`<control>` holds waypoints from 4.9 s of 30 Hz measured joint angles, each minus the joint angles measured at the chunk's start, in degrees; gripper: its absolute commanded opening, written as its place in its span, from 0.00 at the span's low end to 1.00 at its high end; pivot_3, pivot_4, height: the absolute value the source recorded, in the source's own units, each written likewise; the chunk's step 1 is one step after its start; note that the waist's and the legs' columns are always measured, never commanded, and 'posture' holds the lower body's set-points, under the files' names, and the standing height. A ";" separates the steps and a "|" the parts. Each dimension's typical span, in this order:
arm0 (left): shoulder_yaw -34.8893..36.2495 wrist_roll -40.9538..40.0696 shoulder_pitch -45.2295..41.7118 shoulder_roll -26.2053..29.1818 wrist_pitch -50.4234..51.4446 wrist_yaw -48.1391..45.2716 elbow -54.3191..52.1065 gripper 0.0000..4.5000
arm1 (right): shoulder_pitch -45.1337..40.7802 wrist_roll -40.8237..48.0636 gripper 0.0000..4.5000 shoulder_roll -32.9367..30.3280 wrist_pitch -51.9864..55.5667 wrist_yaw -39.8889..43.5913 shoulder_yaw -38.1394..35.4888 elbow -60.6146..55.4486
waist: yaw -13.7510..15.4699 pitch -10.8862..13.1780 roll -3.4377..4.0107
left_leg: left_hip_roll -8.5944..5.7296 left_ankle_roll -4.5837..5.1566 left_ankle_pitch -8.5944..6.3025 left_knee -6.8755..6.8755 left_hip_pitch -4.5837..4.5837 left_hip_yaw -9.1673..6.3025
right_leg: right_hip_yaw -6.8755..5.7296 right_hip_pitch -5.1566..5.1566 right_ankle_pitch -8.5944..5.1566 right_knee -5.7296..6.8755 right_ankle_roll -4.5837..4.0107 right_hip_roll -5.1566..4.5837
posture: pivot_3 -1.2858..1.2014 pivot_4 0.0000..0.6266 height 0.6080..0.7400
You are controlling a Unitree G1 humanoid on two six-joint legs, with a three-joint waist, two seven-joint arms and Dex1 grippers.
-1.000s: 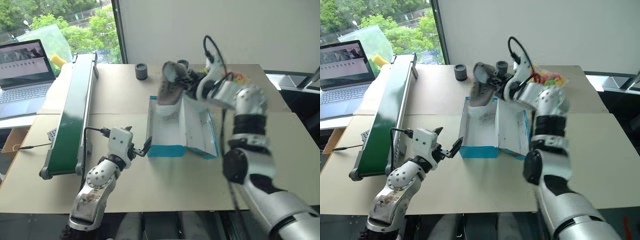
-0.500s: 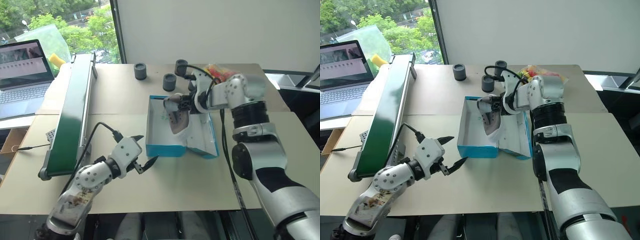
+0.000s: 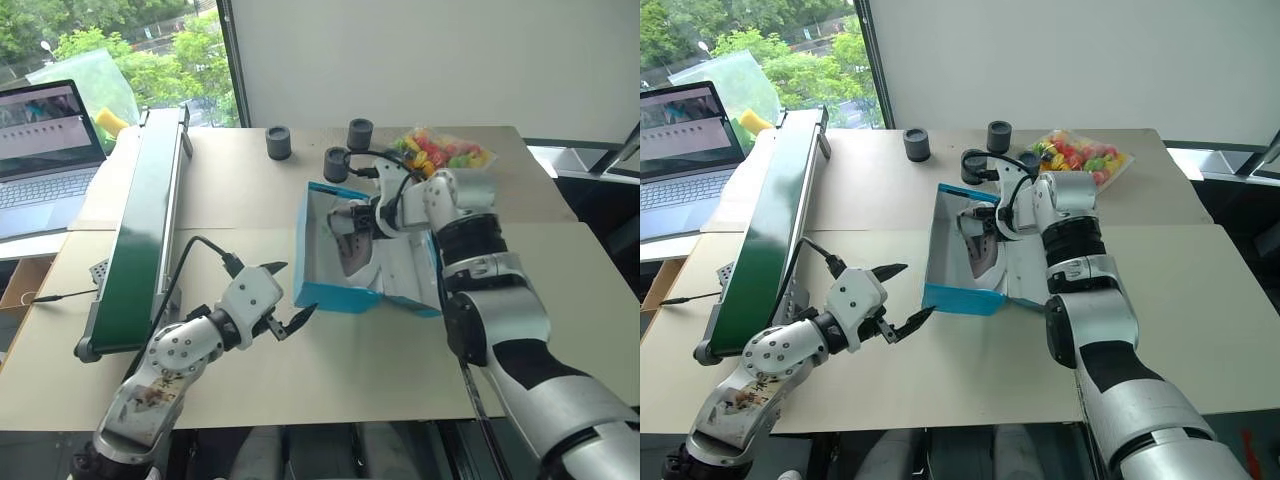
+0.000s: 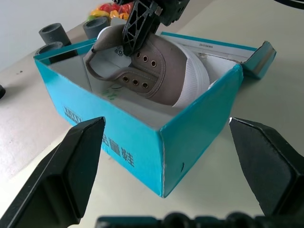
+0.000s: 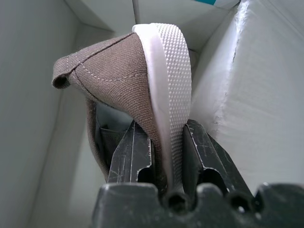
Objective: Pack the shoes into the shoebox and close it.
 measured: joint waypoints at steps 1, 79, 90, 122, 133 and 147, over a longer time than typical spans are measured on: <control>0.00 0.23 0.00 -0.02 -0.01 0.10 0.00 1.00 | 0.18 0.01 0.51 0.34 -0.37 -0.59 -0.62 -0.01 | 0.02 0.00 0.00 | 0.00 0.00 0.00 0.00 0.00 0.00 | 0.00 0.00 0.00 0.00 0.00 0.00 | 0.52 0.24 0.93; 33.92 0.06 -0.41 -15.10 11.92 28.39 13.55 1.00 | 37.91 -3.76 1.00 -6.43 -42.87 40.85 26.09 -50.22 | 0.31 -0.09 -0.15 | -0.02 -0.17 -0.04 0.18 0.35 -0.47 | 0.06 0.10 0.04 0.40 0.03 -0.03 | 0.52 0.24 0.93; 34.06 -0.96 -0.40 -15.13 12.03 28.44 13.61 1.00 | 37.91 -3.83 1.00 -7.38 -44.71 43.93 26.10 -50.71 | 0.33 -0.10 -0.15 | -0.02 -0.17 -0.05 0.17 0.37 -0.47 | 0.06 0.11 0.04 0.41 0.03 -0.03 | 0.52 0.24 0.93; 41.21 -7.55 -0.70 -20.34 13.19 32.19 16.92 1.00 | 37.86 -3.70 1.00 -6.73 -43.63 42.03 24.27 -50.70 | 0.33 -0.10 -0.16 | -0.02 -0.17 -0.05 0.17 0.60 -0.41 | 0.06 0.23 0.04 0.48 0.03 -0.06 | 0.52 0.24 0.93; 38.46 -6.41 -0.49 -20.01 11.03 33.20 16.79 0.63 | 36.78 -3.65 1.00 -5.43 -41.88 40.95 22.46 -50.46 | 1.46 -0.10 -0.17 | -0.03 -0.22 -0.01 0.18 0.60 -0.41 | 0.05 0.22 0.05 0.50 0.00 -0.06 | 0.52 0.24 0.93; 8.29 11.74 -2.59 -17.27 -8.31 29.04 9.69 0.63 | 23.84 21.17 1.00 11.62 -1.98 20.19 -6.93 -32.68 | 1.65 -0.13 -0.25 | -0.01 -0.23 0.00 0.04 0.21 -0.42 | -0.02 -0.06 0.09 0.41 -0.07 -0.22 | 0.52 0.24 0.93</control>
